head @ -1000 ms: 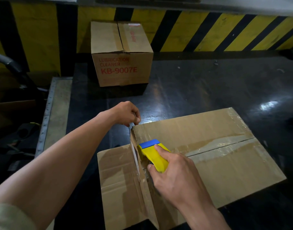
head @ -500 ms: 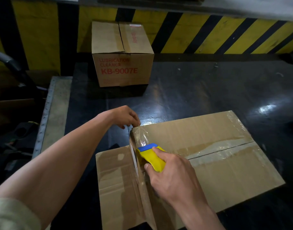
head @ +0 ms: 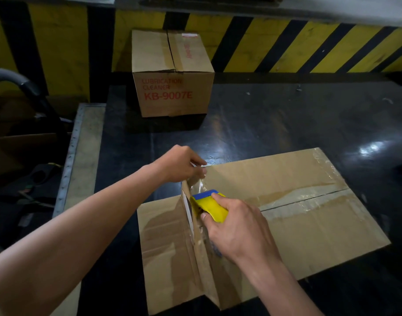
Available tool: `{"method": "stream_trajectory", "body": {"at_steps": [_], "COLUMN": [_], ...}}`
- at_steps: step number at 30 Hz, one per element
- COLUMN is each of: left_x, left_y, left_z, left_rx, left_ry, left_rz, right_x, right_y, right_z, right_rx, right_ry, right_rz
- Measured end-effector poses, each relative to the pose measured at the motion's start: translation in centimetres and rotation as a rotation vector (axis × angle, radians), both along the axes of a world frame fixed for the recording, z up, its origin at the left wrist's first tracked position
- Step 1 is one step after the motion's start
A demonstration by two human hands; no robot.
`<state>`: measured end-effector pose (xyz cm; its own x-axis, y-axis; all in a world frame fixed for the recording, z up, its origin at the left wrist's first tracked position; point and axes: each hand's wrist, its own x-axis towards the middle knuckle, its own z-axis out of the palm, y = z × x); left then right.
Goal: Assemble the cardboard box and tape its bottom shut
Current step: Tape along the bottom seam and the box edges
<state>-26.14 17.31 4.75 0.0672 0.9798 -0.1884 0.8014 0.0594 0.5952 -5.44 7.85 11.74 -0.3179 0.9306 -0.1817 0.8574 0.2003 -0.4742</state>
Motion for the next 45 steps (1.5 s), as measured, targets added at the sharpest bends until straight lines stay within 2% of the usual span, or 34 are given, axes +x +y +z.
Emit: {"method": "stream_trajectory", "body": {"at_steps": [13,18,22,25,27,32,45], "left_x": [0.0,0.2,0.3,1.2,2.3,3.0,2.5], "left_y": [-1.6,-1.6,-1.6,-2.5,-3.5,-6.1,-6.0], "left_z": [-2.1,-2.1,-1.7,-1.1,-1.0,-3.1,-3.9], "left_rx": [0.037,0.066,0.075,0.222,0.316,0.173,0.132], "left_ry": [0.080,0.098,0.184,0.320,0.337,0.427,0.436], "left_rz": [-0.031,-0.031,-0.054,-0.140,-0.188,-0.366,-0.353], "right_x": [1.5,3.9,3.9,3.5,3.5,3.9,5.9], "right_y": [-1.6,-4.4,-5.3,-5.4,-5.5,-5.5,-8.1], "right_z": [1.8,1.8,1.2,0.7,0.5,0.3,1.5], "right_rx": [-0.026,-0.056,-0.033,-0.011,-0.001,0.025,-0.019], "right_ry": [-0.037,-0.010,-0.021,-0.024,-0.018,-0.009,0.028], "right_rz": [0.067,0.001,0.001,-0.010,-0.018,-0.025,0.002]}}
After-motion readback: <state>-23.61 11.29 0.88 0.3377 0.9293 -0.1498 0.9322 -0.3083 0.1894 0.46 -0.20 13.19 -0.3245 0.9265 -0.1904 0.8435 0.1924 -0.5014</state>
